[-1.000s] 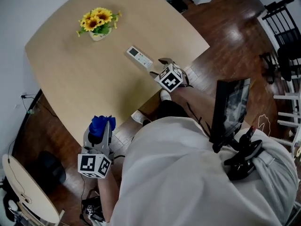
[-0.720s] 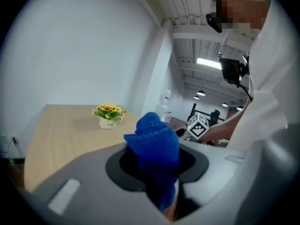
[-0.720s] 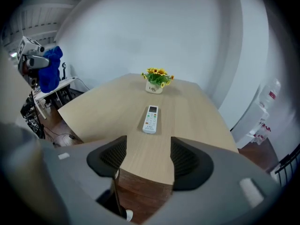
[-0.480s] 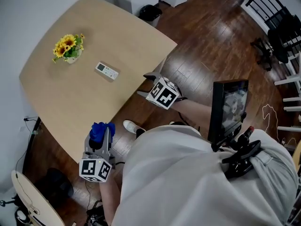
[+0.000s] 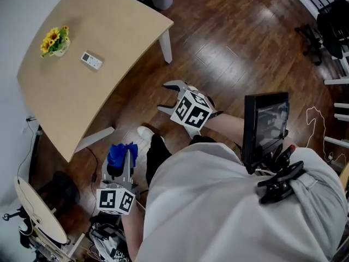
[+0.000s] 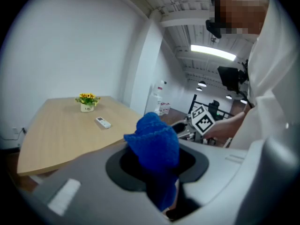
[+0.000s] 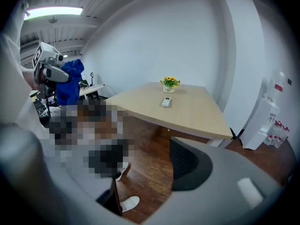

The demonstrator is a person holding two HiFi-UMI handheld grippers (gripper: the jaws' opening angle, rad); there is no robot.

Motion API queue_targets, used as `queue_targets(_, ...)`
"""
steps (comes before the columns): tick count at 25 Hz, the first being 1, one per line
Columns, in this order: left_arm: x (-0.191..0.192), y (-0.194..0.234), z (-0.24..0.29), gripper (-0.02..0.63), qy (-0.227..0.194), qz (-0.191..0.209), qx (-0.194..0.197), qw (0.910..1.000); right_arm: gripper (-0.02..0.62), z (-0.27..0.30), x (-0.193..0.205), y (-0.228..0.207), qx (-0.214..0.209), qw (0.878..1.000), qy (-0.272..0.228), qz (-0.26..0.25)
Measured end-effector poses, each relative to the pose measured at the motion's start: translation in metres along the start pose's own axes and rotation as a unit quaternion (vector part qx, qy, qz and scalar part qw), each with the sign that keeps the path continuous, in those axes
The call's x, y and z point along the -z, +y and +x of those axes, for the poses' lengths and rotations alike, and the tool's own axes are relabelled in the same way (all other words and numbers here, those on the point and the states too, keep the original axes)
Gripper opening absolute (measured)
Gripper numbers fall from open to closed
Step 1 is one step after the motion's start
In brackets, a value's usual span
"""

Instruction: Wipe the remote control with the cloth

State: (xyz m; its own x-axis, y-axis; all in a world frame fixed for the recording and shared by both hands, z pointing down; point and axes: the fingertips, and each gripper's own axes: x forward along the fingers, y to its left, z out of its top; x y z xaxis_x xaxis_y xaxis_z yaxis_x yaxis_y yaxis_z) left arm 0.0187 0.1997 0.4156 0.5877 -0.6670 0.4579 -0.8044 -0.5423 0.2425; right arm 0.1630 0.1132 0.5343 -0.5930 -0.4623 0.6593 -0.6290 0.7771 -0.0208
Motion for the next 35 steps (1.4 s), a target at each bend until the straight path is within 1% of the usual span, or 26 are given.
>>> queue_targets(1, 0.004, -0.005, -0.004, 0.144, 0.005, 0.001, -0.001, 1.0, 0.29, -0.007, 0.006, 0.007, -0.001, 1.0, -0.002, 0.004)
queue_targets(3, 0.006, -0.011, -0.008, 0.144, 0.001, 0.002, 0.002, 1.0, 0.29, -0.018, 0.014, 0.016, 0.002, 1.0, -0.006, 0.012)
queue_targets(5, 0.006, -0.019, -0.011, 0.144, -0.005, 0.014, 0.012, 0.9998, 0.29, -0.028, 0.016, 0.025, 0.007, 1.0, -0.013, 0.023)
queue_targets(8, 0.004, -0.034, -0.022, 0.144, -0.015, 0.037, 0.035, 0.9986, 0.29, -0.047, 0.009, 0.043, 0.017, 0.999, -0.027, 0.025)
queue_targets(11, 0.004, -0.041, -0.047, 0.144, -0.03, 0.047, 0.051, 0.9971, 0.29, -0.065, -0.002, 0.067, 0.031, 0.999, -0.038, 0.014)
queue_targets(14, 0.015, -0.037, -0.079, 0.144, -0.041, 0.045, 0.058, 0.9965, 0.29, -0.075, -0.01, 0.101, 0.037, 0.998, -0.04, 0.009)
queue_targets(19, 0.053, -0.016, -0.131, 0.146, -0.045, 0.026, 0.053, 0.9972, 0.29, -0.077, -0.024, 0.158, 0.038, 0.998, -0.04, -0.013)
queue_targets(22, 0.07, -0.01, -0.143, 0.146, -0.043, 0.019, 0.056, 0.9973, 0.29, -0.08, -0.024, 0.171, 0.039, 0.998, -0.04, -0.013)
queue_targets(26, 0.073, -0.013, -0.16, 0.146, -0.043, 0.025, 0.056, 0.9972, 0.29, -0.09, -0.023, 0.19, 0.043, 0.998, -0.053, -0.003)
queue_targets(30, 0.082, -0.013, -0.179, 0.146, -0.052, 0.029, 0.061, 0.9964, 0.29, -0.096, -0.027, 0.215, 0.048, 0.997, -0.057, -0.01)
queue_targets(35, 0.089, -0.019, -0.189, 0.146, -0.058, 0.029, 0.066, 0.9957, 0.29, -0.105, -0.031, 0.226, 0.055, 0.997, -0.054, -0.026)
